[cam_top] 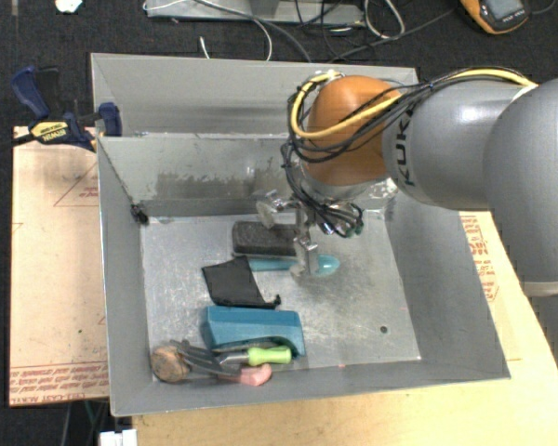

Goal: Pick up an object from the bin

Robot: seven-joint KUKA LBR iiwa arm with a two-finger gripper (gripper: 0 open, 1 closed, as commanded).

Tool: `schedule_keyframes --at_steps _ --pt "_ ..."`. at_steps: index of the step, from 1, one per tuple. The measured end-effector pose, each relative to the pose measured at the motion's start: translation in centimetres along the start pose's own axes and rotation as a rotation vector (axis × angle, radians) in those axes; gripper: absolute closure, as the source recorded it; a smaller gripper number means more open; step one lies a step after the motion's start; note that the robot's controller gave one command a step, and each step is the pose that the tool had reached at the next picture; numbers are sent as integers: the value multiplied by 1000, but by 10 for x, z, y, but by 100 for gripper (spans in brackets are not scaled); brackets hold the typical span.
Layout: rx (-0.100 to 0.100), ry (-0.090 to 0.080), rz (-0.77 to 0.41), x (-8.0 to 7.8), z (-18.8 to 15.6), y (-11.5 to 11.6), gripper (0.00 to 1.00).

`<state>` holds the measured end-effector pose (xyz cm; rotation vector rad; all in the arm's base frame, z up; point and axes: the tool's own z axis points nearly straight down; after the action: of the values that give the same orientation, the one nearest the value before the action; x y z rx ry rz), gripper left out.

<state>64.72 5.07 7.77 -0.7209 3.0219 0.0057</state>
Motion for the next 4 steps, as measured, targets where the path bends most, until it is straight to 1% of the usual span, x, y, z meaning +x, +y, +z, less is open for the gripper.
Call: schedule_keyframes --at_steps 1,2,3,4 --pt "-1 -5 300 -2 3 -4 0" --pt "-2 -6 244 2 5 -6 100" --pt "-2 -6 245 2 5 -6 100" --pt "-3 -5 219 -4 -70 -2 100"
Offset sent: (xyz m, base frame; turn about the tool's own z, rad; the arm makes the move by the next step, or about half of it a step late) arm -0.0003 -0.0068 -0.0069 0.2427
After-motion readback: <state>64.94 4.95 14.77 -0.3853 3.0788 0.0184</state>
